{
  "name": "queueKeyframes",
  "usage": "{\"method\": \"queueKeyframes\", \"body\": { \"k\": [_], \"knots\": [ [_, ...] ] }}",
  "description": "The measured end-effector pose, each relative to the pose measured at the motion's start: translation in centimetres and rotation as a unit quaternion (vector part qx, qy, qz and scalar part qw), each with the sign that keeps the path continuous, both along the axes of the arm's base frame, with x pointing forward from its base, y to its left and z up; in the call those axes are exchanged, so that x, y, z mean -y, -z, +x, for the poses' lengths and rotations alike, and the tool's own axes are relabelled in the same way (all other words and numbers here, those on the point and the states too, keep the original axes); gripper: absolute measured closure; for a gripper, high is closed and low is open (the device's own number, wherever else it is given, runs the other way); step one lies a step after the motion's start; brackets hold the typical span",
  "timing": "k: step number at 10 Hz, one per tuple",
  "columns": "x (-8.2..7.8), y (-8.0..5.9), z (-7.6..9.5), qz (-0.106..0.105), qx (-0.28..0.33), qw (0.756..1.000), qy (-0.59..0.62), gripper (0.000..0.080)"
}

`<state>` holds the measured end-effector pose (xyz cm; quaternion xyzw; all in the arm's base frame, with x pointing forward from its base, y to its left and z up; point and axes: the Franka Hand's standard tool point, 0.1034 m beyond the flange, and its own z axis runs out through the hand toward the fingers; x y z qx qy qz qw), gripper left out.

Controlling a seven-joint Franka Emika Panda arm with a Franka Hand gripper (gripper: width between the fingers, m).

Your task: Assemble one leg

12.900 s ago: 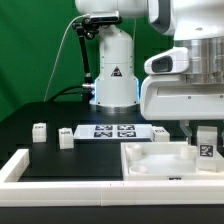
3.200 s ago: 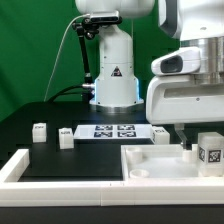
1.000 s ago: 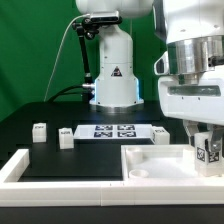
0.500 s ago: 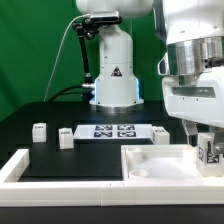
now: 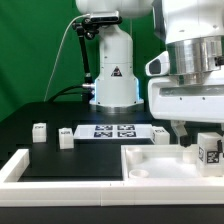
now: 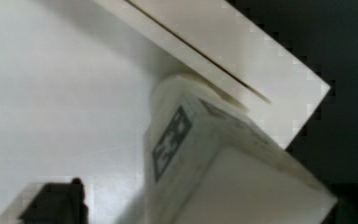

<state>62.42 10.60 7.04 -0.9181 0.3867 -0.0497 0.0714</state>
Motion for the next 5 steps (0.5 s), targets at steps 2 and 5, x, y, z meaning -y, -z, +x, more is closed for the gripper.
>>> {"method": "queueKeyframes", "body": {
  "k": [2,5],
  "knots": [
    [0.04,0.10,-0.02,-0.017,0.007,0.996,-0.089,0.0150],
    [-0.21,0.10,-0.06,-0.053,0.017,0.968,-0.244,0.0150]
  ]
}}
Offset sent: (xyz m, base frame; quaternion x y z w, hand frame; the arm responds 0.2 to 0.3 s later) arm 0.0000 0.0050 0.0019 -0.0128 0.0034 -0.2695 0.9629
